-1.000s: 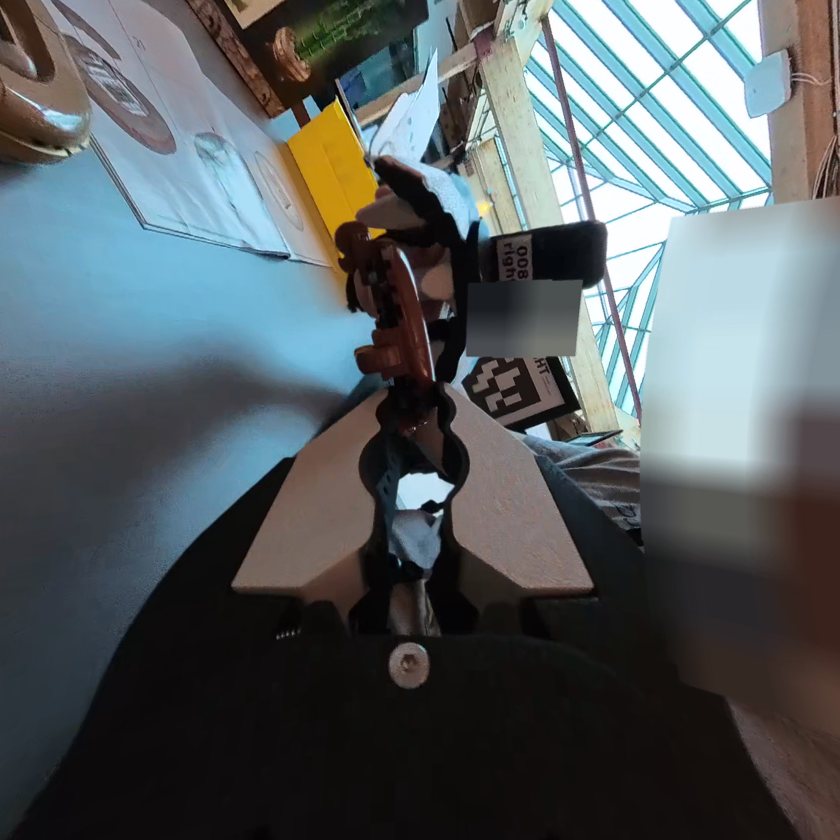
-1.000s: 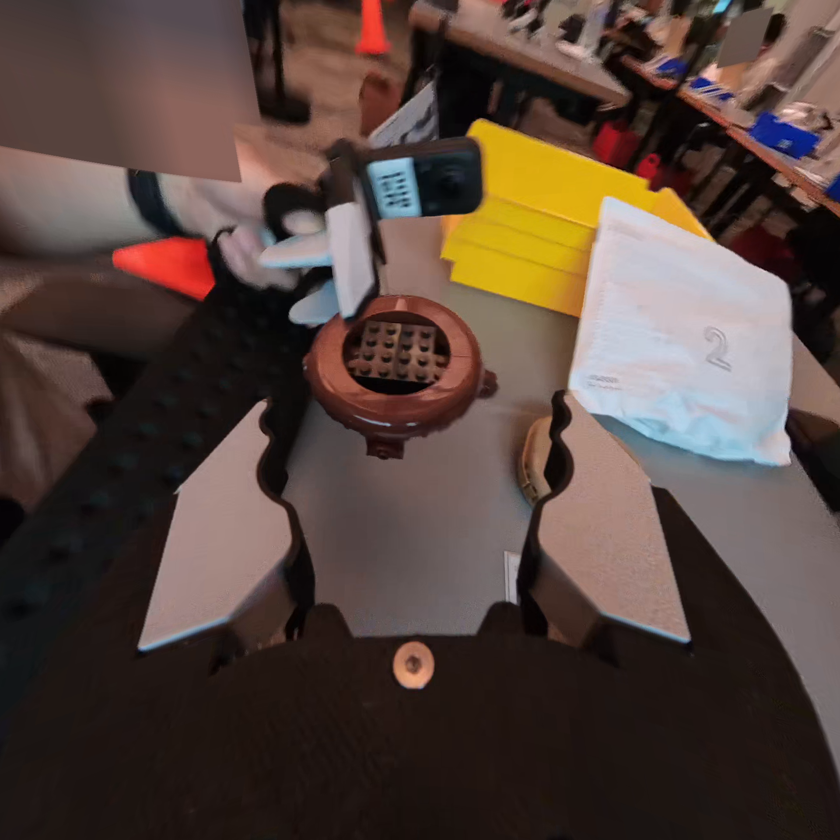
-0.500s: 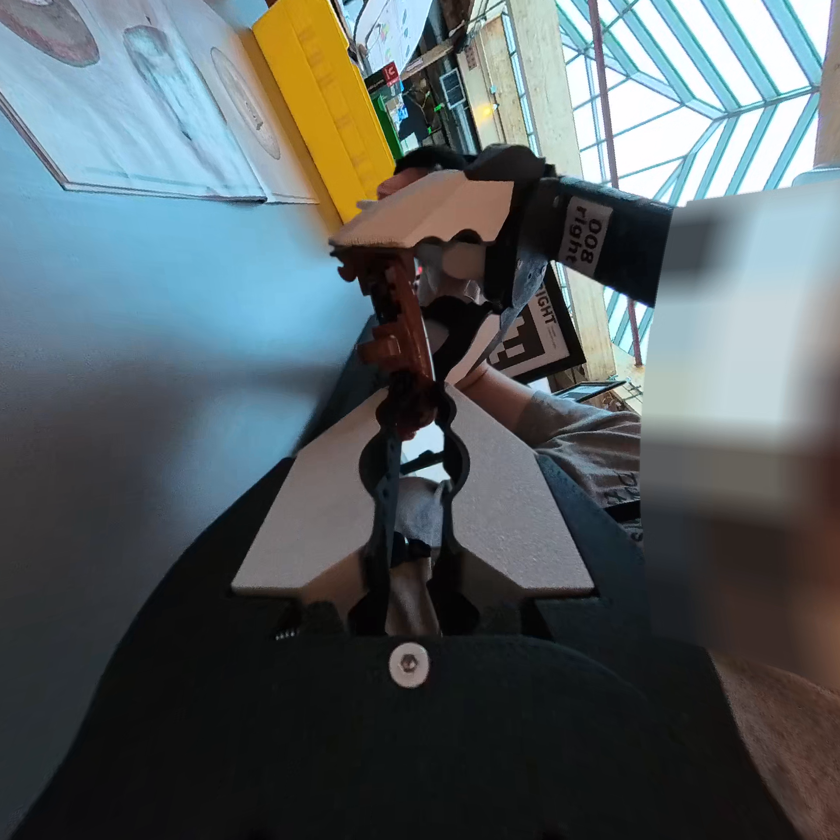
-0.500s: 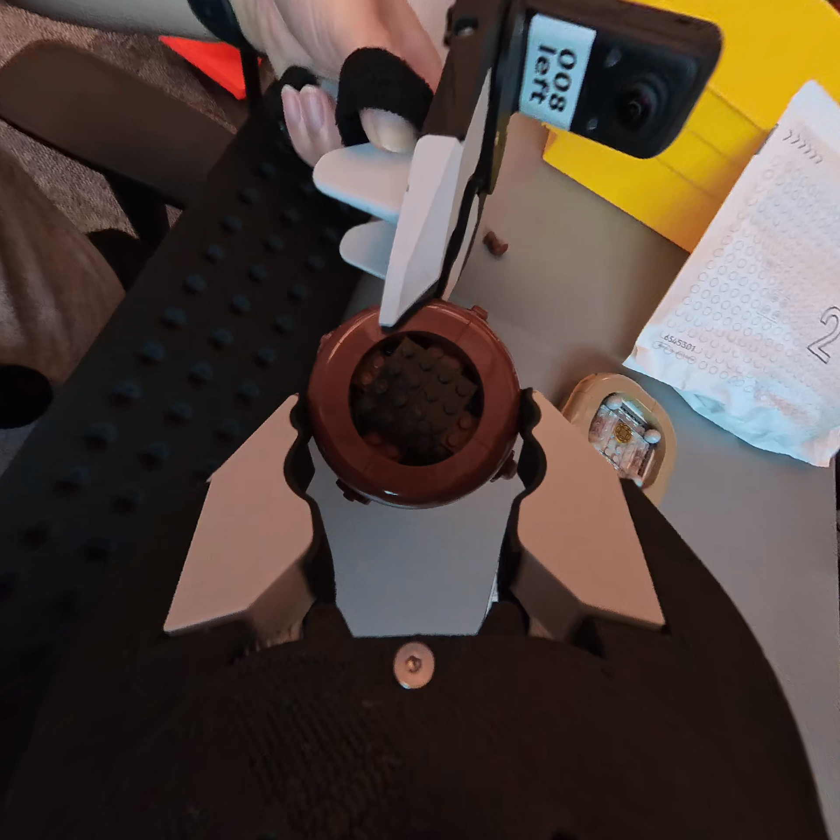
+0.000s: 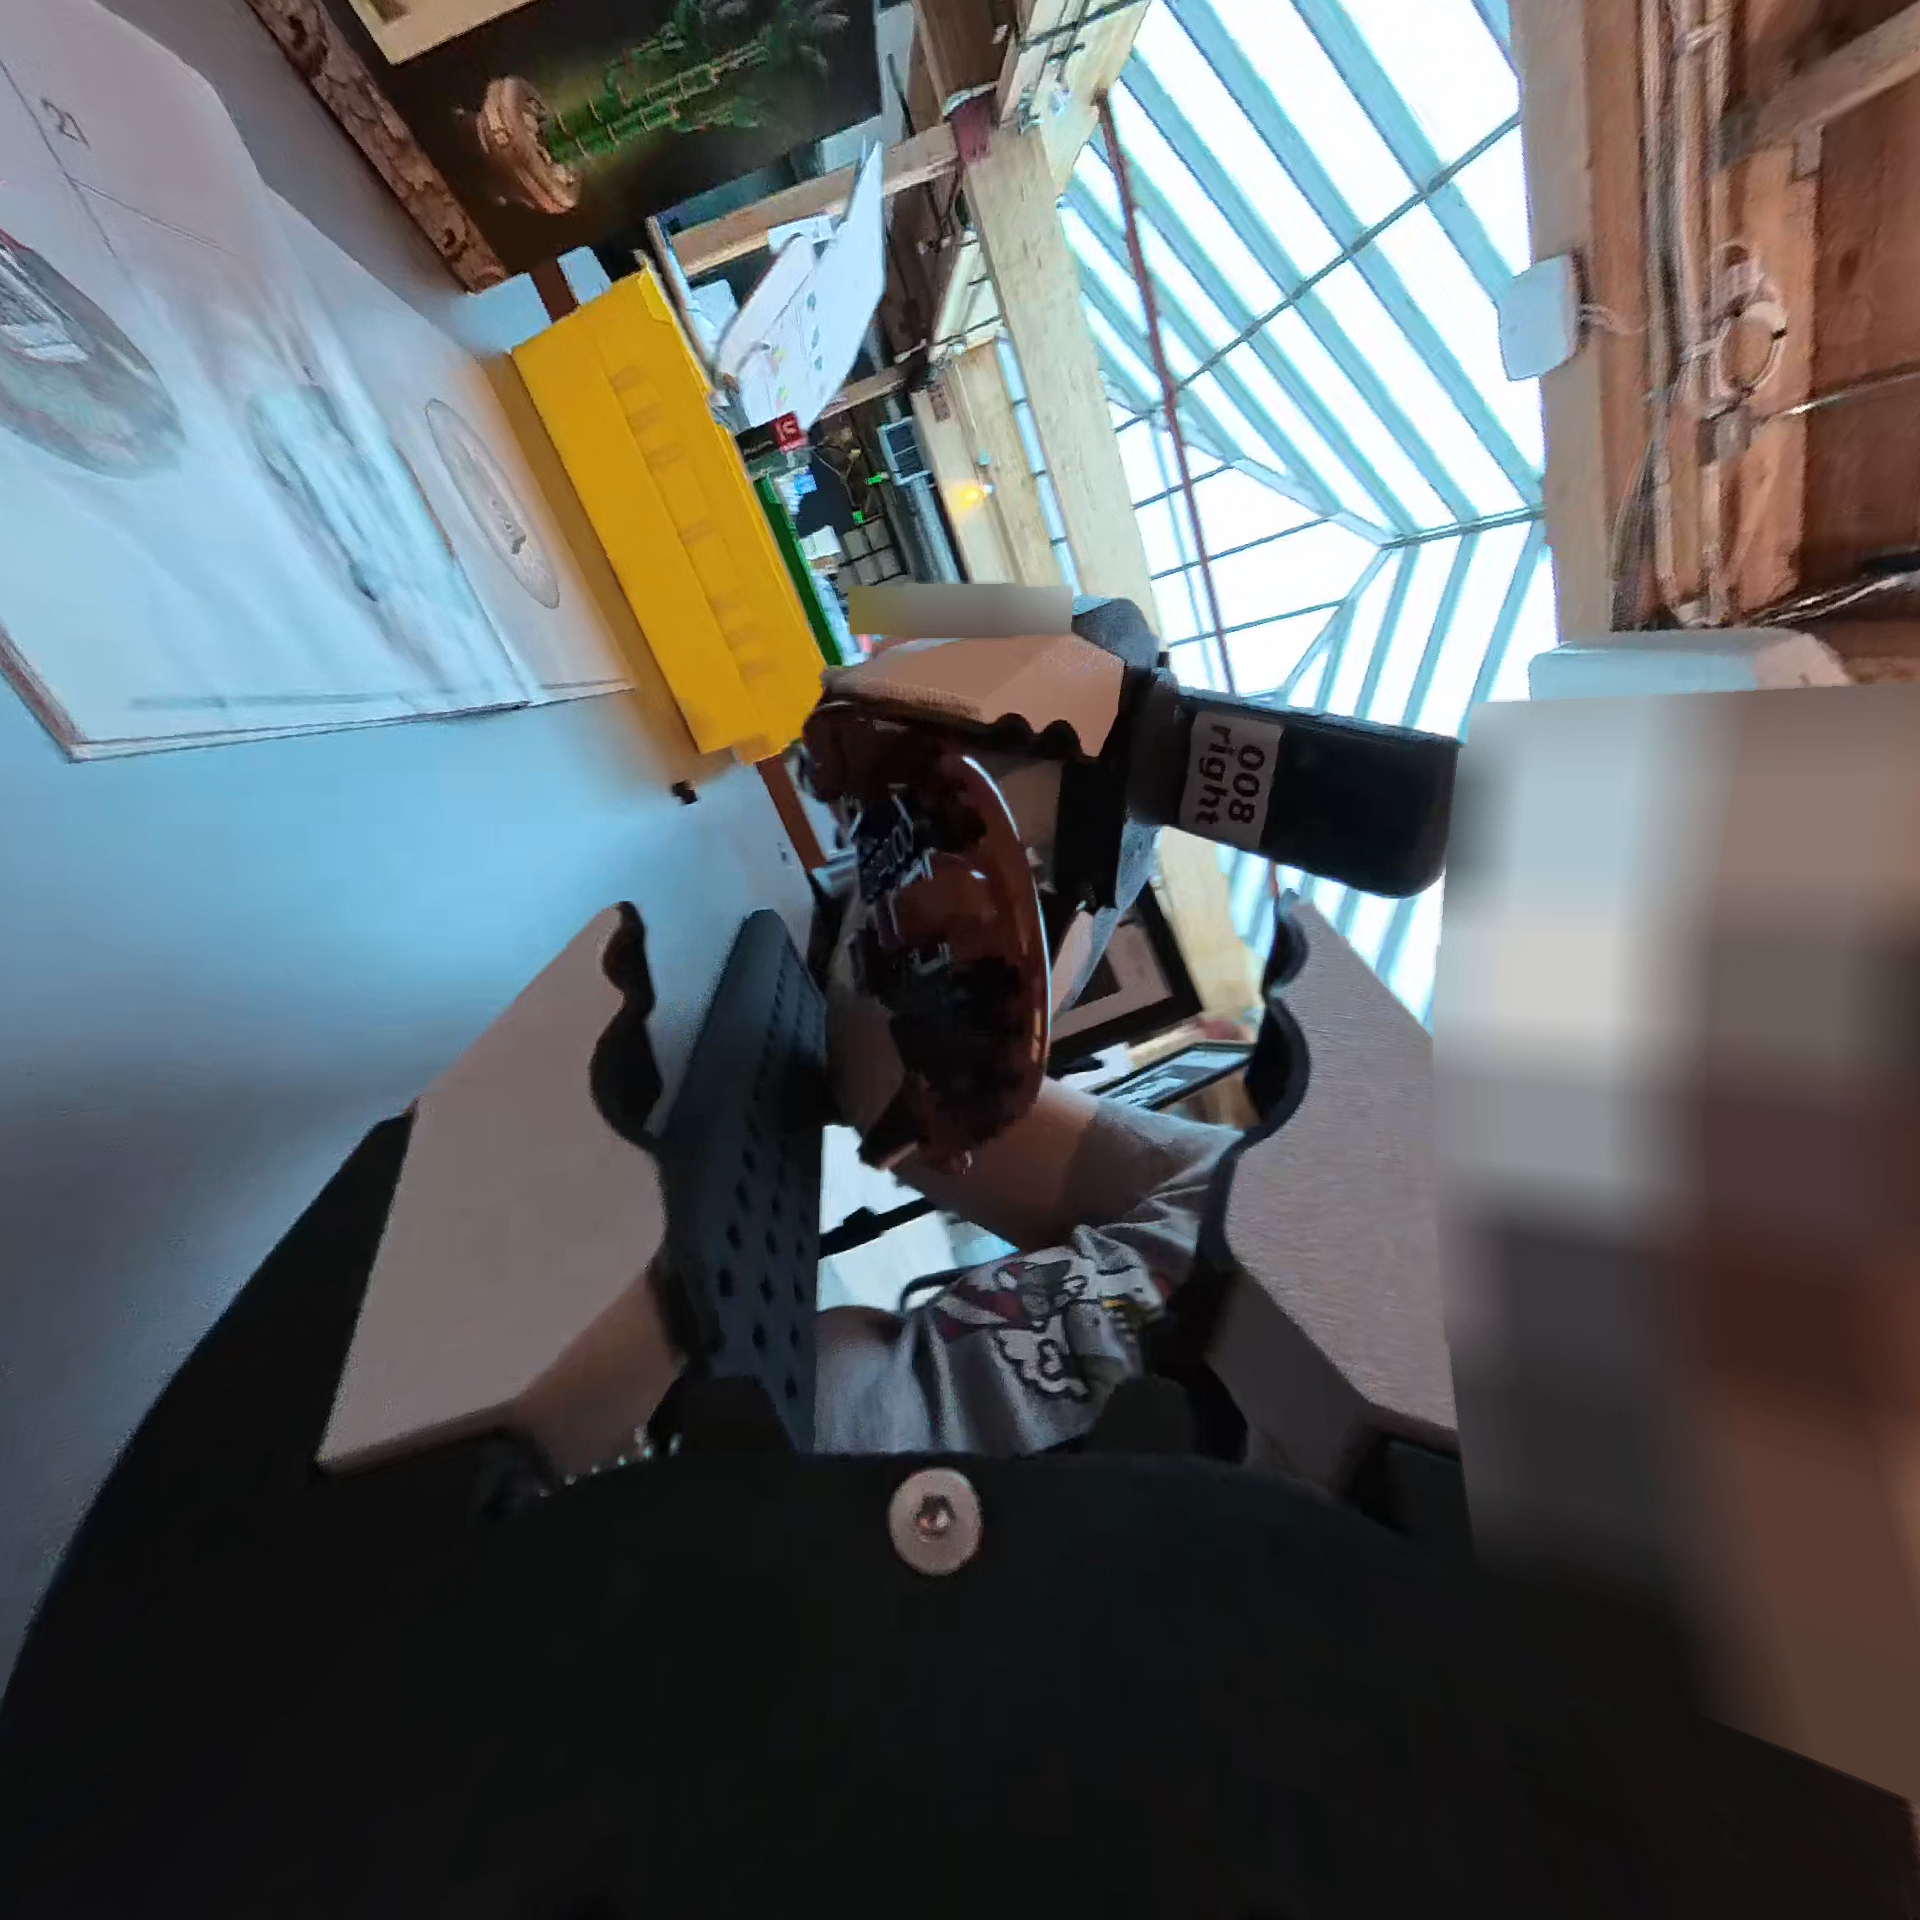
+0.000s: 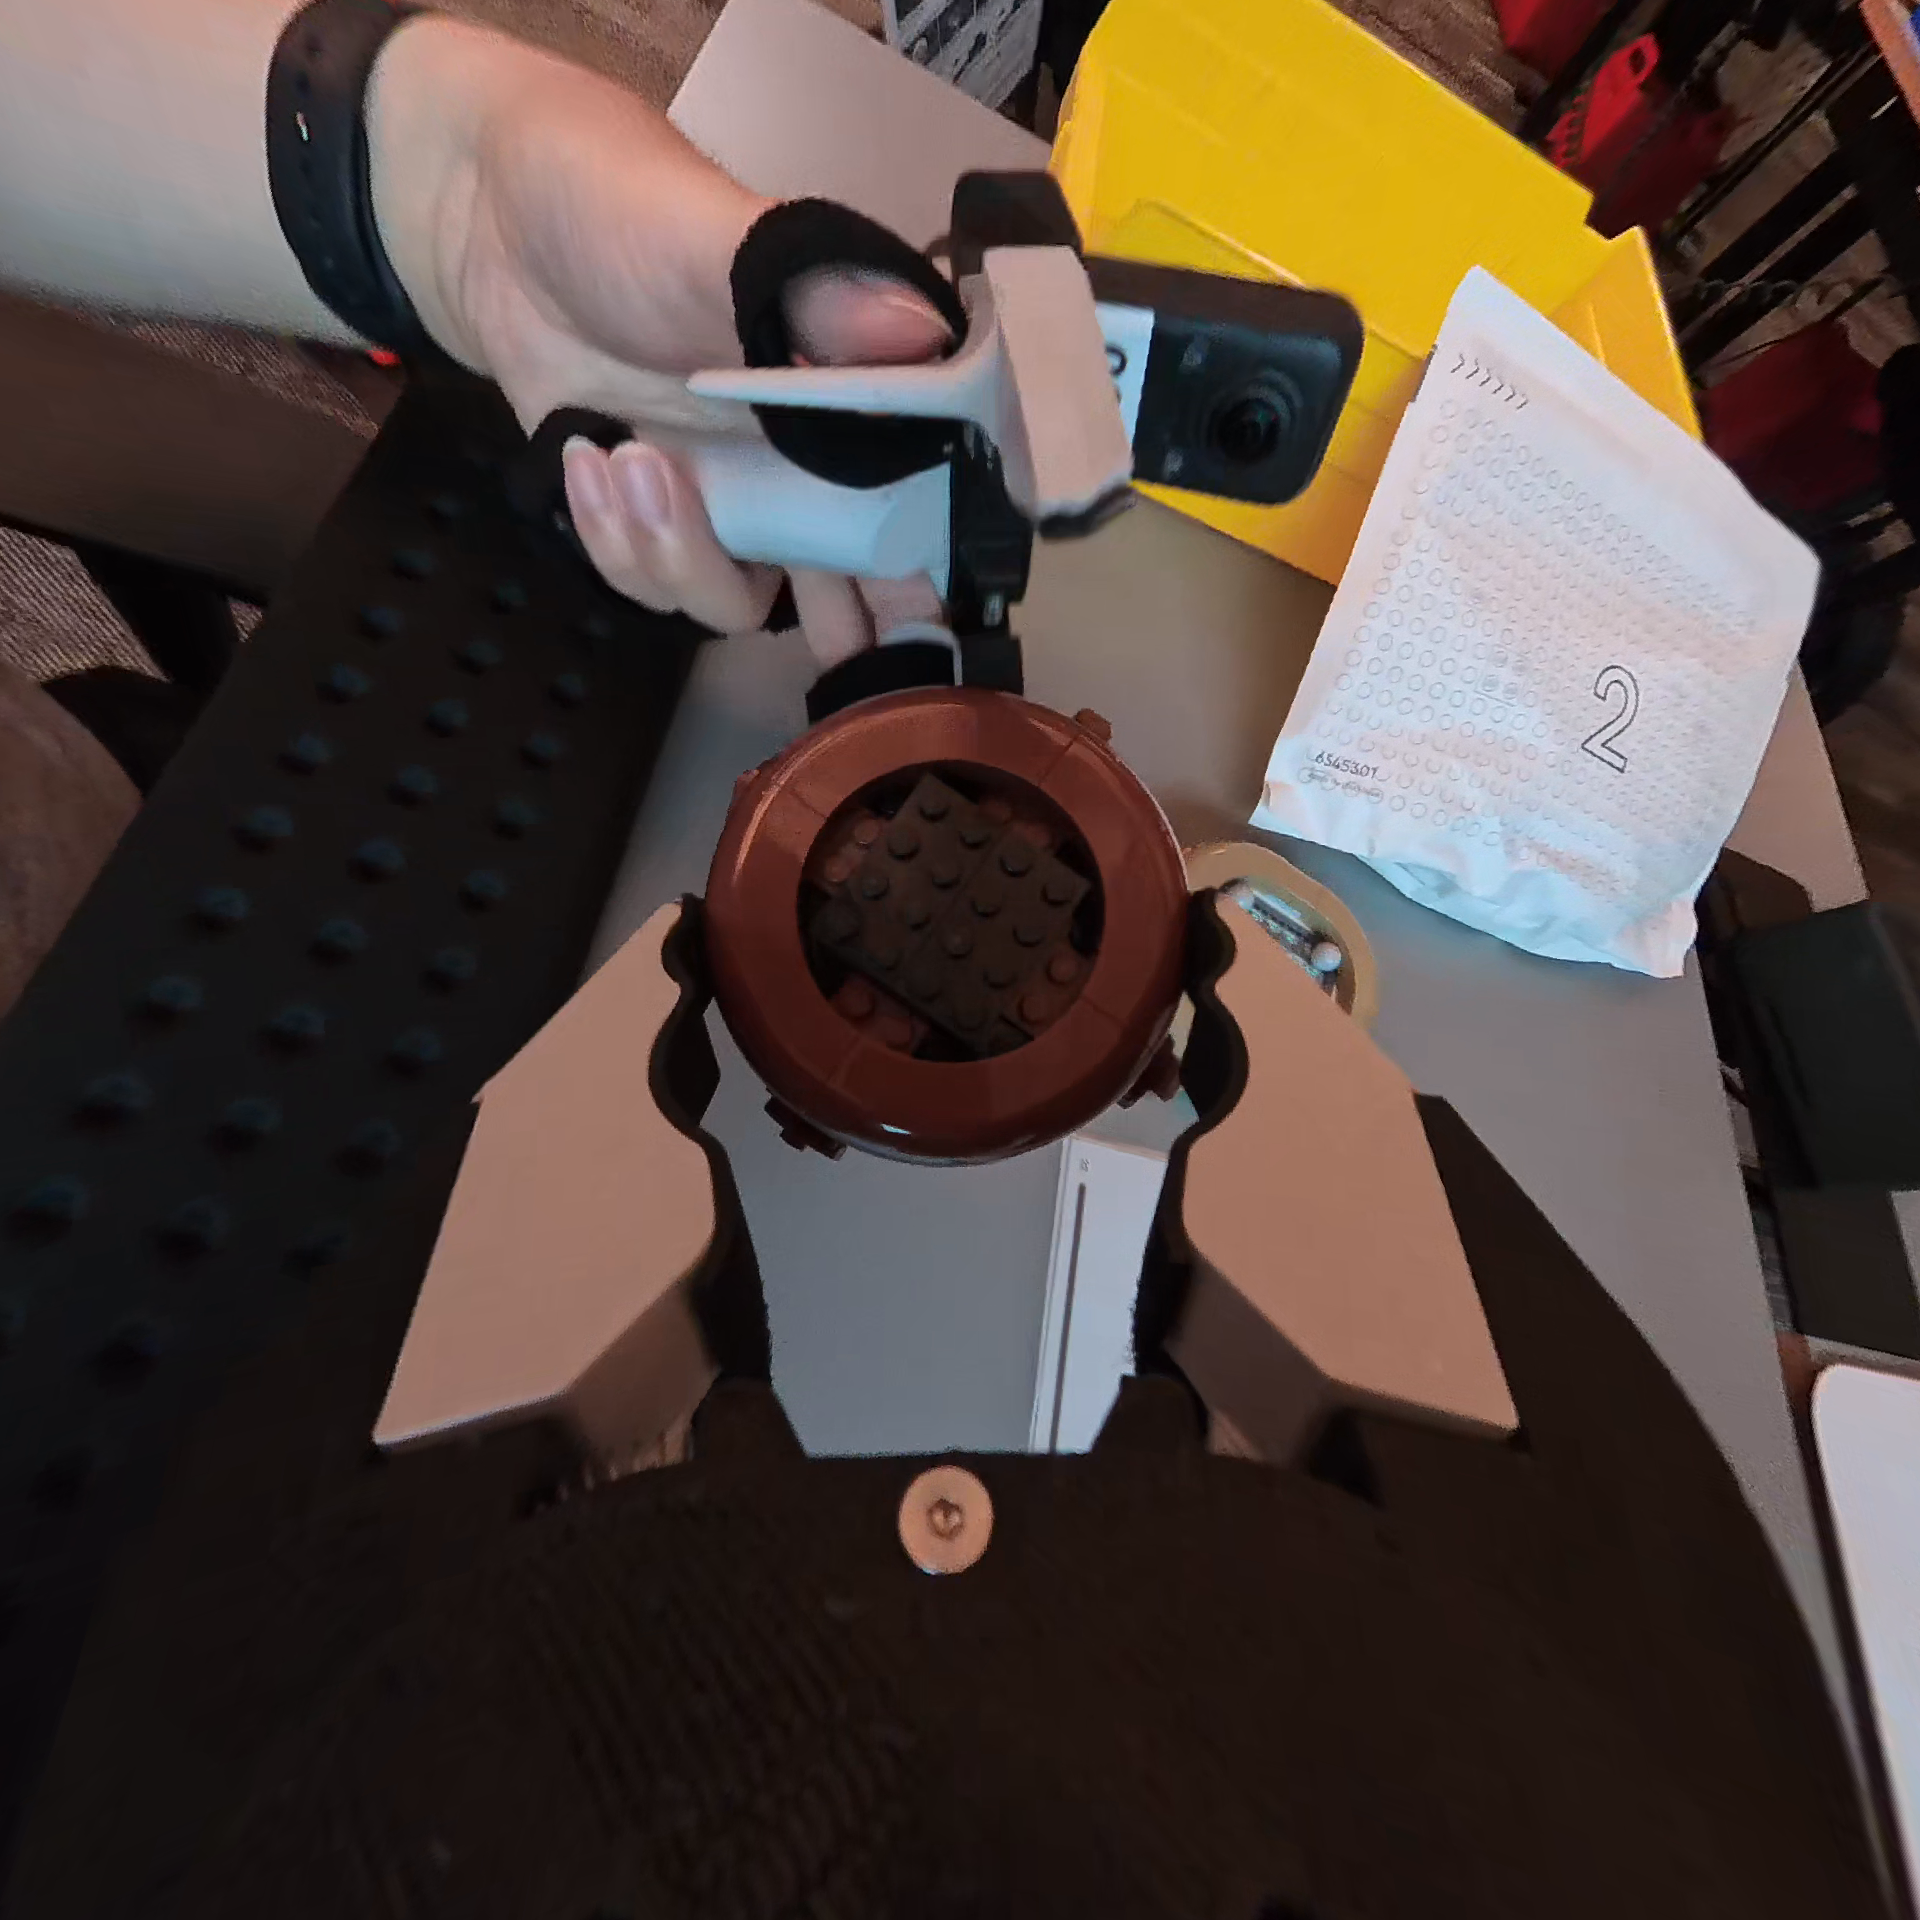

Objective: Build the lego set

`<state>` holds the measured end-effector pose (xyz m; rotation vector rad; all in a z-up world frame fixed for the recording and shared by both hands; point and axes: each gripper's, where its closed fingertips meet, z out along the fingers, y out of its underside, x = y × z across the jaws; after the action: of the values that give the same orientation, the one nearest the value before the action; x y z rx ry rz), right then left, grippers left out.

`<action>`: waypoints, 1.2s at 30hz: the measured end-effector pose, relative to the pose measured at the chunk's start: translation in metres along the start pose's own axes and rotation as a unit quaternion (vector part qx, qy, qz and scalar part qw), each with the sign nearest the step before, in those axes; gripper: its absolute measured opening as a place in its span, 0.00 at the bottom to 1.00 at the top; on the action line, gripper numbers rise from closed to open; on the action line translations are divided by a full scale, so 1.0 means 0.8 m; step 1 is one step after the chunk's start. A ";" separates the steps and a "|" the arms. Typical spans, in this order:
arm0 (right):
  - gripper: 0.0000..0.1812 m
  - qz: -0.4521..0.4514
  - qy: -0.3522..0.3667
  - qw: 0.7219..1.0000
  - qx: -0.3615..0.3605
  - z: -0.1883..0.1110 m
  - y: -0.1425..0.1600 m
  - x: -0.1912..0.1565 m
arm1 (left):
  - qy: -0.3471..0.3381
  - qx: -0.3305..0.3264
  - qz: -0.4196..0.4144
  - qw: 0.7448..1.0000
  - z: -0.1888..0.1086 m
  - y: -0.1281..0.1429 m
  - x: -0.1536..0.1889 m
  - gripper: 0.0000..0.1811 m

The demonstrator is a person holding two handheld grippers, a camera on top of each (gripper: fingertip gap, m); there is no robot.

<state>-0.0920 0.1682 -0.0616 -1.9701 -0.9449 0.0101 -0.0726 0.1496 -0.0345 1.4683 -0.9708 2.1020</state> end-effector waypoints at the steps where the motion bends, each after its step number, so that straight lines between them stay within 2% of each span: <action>1: 0.50 0.007 -0.004 1.000 -0.001 0.003 -0.002 0.001 | 0.021 0.003 -0.012 1.000 0.004 -0.002 0.005 0.66; 4: 0.50 0.021 -0.016 1.000 -0.010 0.014 -0.002 0.005 | 0.070 0.016 -0.032 0.997 0.010 -0.007 0.019 0.69; 8: 0.50 0.037 -0.034 0.998 -0.028 0.030 0.007 0.005 | 0.090 0.031 -0.048 0.994 0.015 -0.015 0.027 0.72; 10: 0.51 0.037 -0.037 0.998 -0.032 0.036 0.010 0.007 | 0.075 0.042 -0.060 0.994 0.015 -0.020 0.021 0.74; 14: 0.51 0.041 -0.054 0.997 -0.022 0.044 0.012 0.012 | 0.092 0.076 -0.117 0.986 0.008 -0.036 0.021 0.75; 17: 0.51 0.050 -0.065 0.996 -0.023 0.046 0.014 0.015 | 0.085 0.074 -0.126 0.986 0.006 -0.037 0.018 0.72; 22: 0.51 0.049 -0.082 0.995 -0.027 0.051 0.015 0.015 | 0.082 0.084 -0.140 0.983 0.001 -0.042 0.017 0.73; 28: 0.54 0.051 -0.077 0.996 0.001 0.053 0.001 0.023 | 0.118 0.094 -0.143 0.978 -0.012 -0.051 0.034 0.70; 33: 0.57 0.062 -0.082 0.994 0.039 0.050 -0.015 0.024 | 0.106 0.104 -0.129 0.980 -0.023 -0.054 0.030 0.70; 36: 0.60 0.078 -0.093 0.990 0.076 0.036 -0.024 0.026 | 0.102 0.106 -0.122 0.982 -0.032 -0.054 0.029 0.70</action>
<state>-0.0997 0.2079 -0.0569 -1.9191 -0.8790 0.3499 -0.0694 0.1959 -0.0050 1.3551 -0.4771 2.1697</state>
